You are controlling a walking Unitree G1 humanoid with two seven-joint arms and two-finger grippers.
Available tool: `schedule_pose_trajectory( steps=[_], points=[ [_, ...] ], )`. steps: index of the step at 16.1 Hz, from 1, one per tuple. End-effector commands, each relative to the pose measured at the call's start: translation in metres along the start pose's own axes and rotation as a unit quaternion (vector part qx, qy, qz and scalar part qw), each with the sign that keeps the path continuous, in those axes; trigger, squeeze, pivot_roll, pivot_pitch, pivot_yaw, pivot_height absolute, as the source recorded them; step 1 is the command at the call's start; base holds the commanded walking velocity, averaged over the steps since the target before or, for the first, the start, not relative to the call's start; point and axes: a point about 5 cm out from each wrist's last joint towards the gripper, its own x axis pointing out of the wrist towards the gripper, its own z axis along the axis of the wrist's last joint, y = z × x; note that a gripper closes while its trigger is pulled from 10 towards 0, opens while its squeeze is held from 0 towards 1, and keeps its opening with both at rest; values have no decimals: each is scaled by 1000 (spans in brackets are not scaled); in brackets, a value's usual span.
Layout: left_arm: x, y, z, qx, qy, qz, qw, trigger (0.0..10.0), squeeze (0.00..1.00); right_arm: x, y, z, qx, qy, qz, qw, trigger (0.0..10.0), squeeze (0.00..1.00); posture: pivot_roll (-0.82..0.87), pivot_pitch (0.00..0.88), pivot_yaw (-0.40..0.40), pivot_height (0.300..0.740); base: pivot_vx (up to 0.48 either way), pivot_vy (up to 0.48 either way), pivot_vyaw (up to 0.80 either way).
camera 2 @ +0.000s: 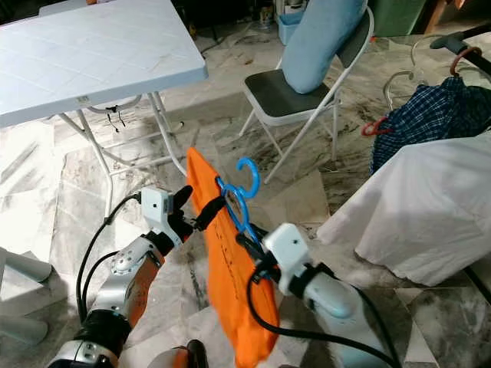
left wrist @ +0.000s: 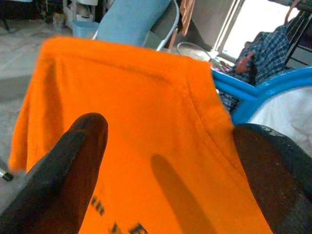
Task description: Hang hanger
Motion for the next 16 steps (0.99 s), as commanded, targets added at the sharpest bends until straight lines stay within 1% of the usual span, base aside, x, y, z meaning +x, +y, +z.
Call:
schedule_pose_trajectory(
  steps=[1,3,5,8,11,12,16],
  points=[
    [-3,7,-3,7,10,12,1000,0,0,-3,3,15,3,-29,20,999,10000,0,-224,145,79,740,0,0,0],
    [-3,8,-5,10,14,14,1000,0,0,-7,2,20,10,-32,28,999,10000,0,-235,149,85,740,0,0,0],
    [-3,10,-7,11,17,14,1000,0,0,-12,-5,34,15,-47,30,998,10000,0,-239,151,88,740,0,0,0],
    [-3,12,-8,13,18,14,1000,0,0,-13,-8,42,14,-51,28,998,10000,0,-242,153,93,740,0,0,0],
    [-4,15,-8,21,17,19,999,0,0,-15,-7,37,14,-38,29,999,10000,0,-240,153,96,740,0,0,0],
    [-5,19,-8,25,21,26,999,0,0,-15,-4,38,19,-35,32,999,10000,0,-241,155,95,740,0,0,0],
    [-5,24,-8,31,23,39,998,0,0,-12,-3,36,19,-31,30,999,10000,0,-240,155,95,740,0,0,0]
  ],
)
